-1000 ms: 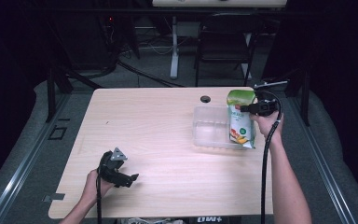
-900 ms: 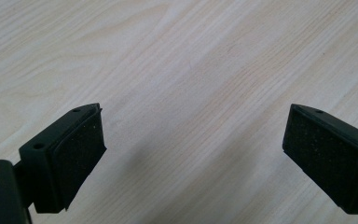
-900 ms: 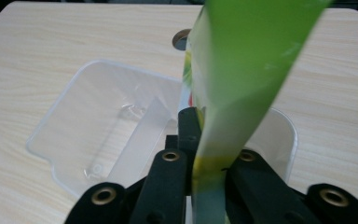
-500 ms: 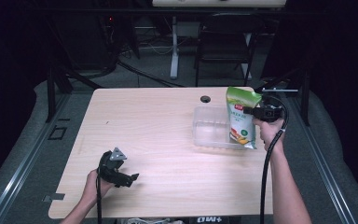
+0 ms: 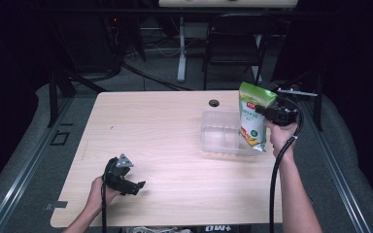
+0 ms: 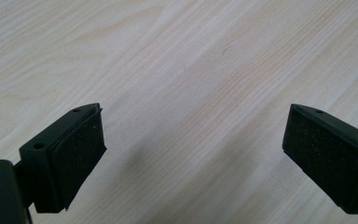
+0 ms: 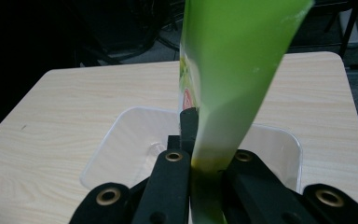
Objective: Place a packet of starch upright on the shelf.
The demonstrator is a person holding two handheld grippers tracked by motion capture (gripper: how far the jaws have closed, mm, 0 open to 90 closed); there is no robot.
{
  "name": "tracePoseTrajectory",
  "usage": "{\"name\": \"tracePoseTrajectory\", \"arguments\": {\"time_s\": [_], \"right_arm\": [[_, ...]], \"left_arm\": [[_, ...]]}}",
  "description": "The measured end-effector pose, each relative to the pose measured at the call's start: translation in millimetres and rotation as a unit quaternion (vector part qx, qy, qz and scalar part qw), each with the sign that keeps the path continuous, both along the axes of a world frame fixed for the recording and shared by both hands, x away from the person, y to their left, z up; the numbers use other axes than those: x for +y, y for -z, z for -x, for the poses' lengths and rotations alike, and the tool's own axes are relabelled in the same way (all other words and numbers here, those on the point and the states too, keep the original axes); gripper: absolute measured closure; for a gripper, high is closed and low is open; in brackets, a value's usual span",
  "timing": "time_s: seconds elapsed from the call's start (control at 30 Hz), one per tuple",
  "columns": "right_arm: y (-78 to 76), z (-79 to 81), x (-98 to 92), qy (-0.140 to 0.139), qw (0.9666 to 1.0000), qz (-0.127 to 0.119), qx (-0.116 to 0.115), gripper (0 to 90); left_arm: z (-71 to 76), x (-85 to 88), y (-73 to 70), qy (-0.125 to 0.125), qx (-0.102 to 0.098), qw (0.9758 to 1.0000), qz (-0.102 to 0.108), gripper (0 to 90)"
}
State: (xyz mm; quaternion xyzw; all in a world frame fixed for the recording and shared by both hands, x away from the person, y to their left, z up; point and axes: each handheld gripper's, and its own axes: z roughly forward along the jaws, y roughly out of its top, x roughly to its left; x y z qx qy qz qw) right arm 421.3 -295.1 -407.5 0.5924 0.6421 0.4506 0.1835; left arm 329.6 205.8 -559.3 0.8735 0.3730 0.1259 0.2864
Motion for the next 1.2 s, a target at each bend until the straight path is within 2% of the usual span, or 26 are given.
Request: {"name": "tracePoseTrajectory", "arguments": {"time_s": [0.17,0.23,0.4,0.47,0.5,0.67,0.87,1.0,1.1,1.2], "right_arm": [[1.0,-2.3,5.3,0.028,0.9995,-0.004,-0.015,90.0],[4.1,-4.3,7.4,0.03,0.9994,-0.008,-0.017,90.0],[13.0,-6.5,10.7,0.054,0.9982,-0.003,-0.026,90.0],[18.6,-7.3,9.5,0.066,0.9972,-0.018,-0.029,90.0],[20.0,-7.0,8.5,0.069,0.9971,-0.015,-0.029,90.0],[34.5,-7.6,8.9,0.099,0.9933,-0.044,-0.04,90.0],[45.5,-12.1,18.1,0.106,0.9923,-0.05,-0.039,90.0],[47.6,-12.6,23.3,0.103,0.9928,-0.041,-0.044,90.0],[48.4,-13.2,22.9,0.104,0.9929,-0.039,-0.043,90.0],[49.9,-11.6,19.6,0.102,0.9932,-0.037,-0.041,90.0]], "left_arm": [[-0.3,-0.1,-0.5,0.0,-0.002,1.0,0.001,5.3],[0.1,0.6,-2.1,-0.002,-0.006,1.0,0.008,5.4],[0.7,-1.2,-0.1,0.002,-0.001,1.0,0.001,5.4],[0.3,-0.4,-0.2,0.002,0.0,1.0,0.002,5.4],[-0.2,0.1,0.0,0.001,-0.001,1.0,0.001,5.4],[-0.6,-0.2,1.2,0.0,0.001,1.0,0.001,5.4],[-0.5,-0.4,1.3,0.003,0.001,1.0,-0.001,5.4],[-0.7,0.0,1.4,0.003,0.002,1.0,0.0,5.4],[-0.4,-1.5,1.2,0.001,0.002,1.0,0.005,5.4],[-0.4,-2.9,1.4,0.003,0.003,1.0,-0.001,5.4]]}}
